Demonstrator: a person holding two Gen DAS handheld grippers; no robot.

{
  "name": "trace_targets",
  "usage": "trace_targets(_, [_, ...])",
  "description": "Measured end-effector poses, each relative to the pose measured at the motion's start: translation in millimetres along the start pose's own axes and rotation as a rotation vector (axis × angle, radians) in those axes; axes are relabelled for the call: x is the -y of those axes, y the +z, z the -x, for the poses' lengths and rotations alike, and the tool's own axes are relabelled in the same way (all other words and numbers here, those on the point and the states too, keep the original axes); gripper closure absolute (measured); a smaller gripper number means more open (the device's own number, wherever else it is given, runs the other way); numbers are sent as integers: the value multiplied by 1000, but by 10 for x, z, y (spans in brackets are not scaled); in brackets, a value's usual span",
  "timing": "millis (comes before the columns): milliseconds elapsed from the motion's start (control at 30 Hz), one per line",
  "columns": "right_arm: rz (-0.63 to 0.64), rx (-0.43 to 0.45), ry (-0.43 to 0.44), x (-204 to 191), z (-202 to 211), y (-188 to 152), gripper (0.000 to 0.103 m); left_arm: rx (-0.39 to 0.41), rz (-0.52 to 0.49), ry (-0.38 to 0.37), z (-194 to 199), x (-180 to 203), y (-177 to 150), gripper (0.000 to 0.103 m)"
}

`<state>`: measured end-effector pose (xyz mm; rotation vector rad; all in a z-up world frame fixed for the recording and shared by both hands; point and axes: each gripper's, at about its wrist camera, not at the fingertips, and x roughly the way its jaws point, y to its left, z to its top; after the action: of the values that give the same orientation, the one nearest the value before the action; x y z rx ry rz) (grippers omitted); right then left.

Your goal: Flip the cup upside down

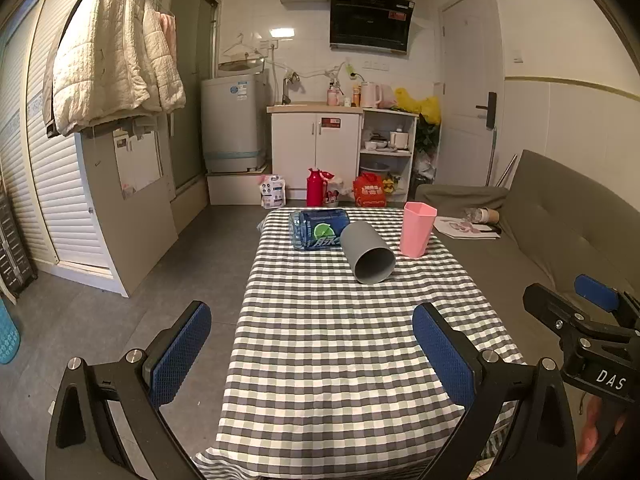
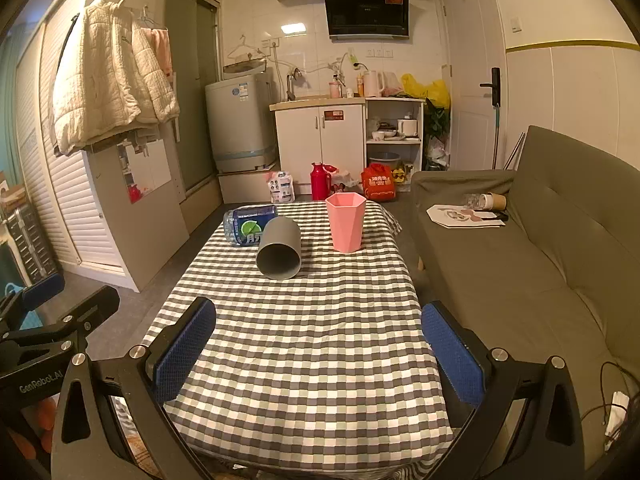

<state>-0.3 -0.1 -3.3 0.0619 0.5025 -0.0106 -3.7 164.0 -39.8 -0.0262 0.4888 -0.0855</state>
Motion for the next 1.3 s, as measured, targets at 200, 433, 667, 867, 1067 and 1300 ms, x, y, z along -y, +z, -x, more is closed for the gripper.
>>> trace_targets(200, [-1,-3,0,-5,-31,-20,0,0,4,3,3,-12,4,0])
trace_targets(433, [-2,-4,1,-3,-32,-17,0,1,4,-1,1,-6,-1,0])
trace_targets(667, [-2,-4,1,-1,-34,-16,0,3,5,-4,14,-4,1,0])
trace_targets(867, [-3,-4,2,1,-34,-16,0,6,3,-5,20,-2,-2,0])
trace_targets(1067, [-4,-5,1,1,-29,-15,0,7,5,-6,21,1,-4,0])
trace_targets(1300, [-4,-4,1,0,-41,-20,0,7,4,-5,23,3,0,0])
